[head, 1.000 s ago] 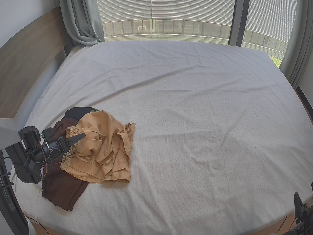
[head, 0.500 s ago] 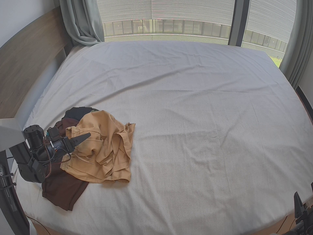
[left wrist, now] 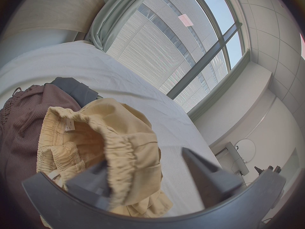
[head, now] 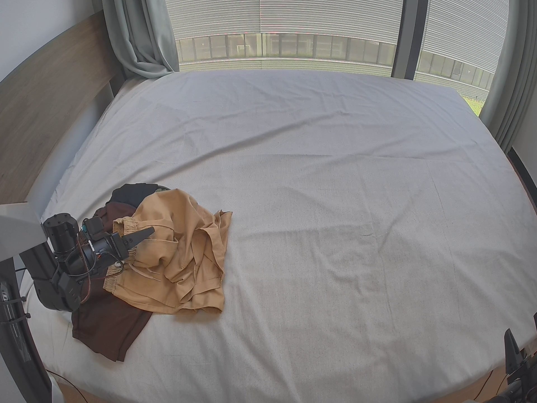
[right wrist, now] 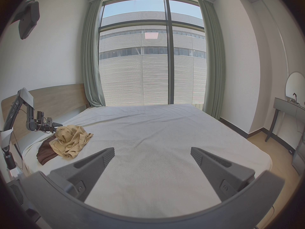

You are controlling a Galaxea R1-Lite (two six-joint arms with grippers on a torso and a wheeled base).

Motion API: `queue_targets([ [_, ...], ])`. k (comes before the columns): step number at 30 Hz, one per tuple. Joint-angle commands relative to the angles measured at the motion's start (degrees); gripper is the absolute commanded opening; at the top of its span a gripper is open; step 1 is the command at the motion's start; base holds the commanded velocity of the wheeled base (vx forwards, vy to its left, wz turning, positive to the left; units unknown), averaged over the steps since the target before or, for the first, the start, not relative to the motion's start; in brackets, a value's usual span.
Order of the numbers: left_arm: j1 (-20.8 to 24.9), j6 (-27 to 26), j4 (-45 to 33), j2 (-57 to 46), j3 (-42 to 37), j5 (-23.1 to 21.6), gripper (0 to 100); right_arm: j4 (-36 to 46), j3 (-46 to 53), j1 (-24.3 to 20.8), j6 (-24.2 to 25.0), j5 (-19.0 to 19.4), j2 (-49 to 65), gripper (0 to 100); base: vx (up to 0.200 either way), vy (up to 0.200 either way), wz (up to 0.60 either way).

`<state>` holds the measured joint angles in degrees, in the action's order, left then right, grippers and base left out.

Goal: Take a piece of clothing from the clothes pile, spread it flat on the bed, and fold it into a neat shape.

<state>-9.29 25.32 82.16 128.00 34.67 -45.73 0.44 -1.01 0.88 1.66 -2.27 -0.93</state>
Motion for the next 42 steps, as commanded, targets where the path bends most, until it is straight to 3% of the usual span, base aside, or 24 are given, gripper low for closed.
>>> queue_targets([
  [1,0.06,-0.1,0.54,-0.03,-0.74,-0.06,0,0.0,0.75,0.0,0.01,-0.02,0.75,100,0.0,0.0,0.0],
  [9,0.15,0.52,6.08,1.02,-1.62,-0.24,0,0.0,0.75,0.0,0.01,-0.02,0.75,100,0.0,0.0,0.0],
  [31,4.1,10.45,6.17,-11.63,-7.69,-0.42,0,-0.09,0.75,0.09,0.1,-0.02,0.75,100,0.0,0.0,0.0],
  [42,5.6,11.59,6.17,-13.13,-8.21,-0.24,0,-0.09,0.75,0.0,0.1,-0.02,0.75,100,0.0,0.0,0.0],
])
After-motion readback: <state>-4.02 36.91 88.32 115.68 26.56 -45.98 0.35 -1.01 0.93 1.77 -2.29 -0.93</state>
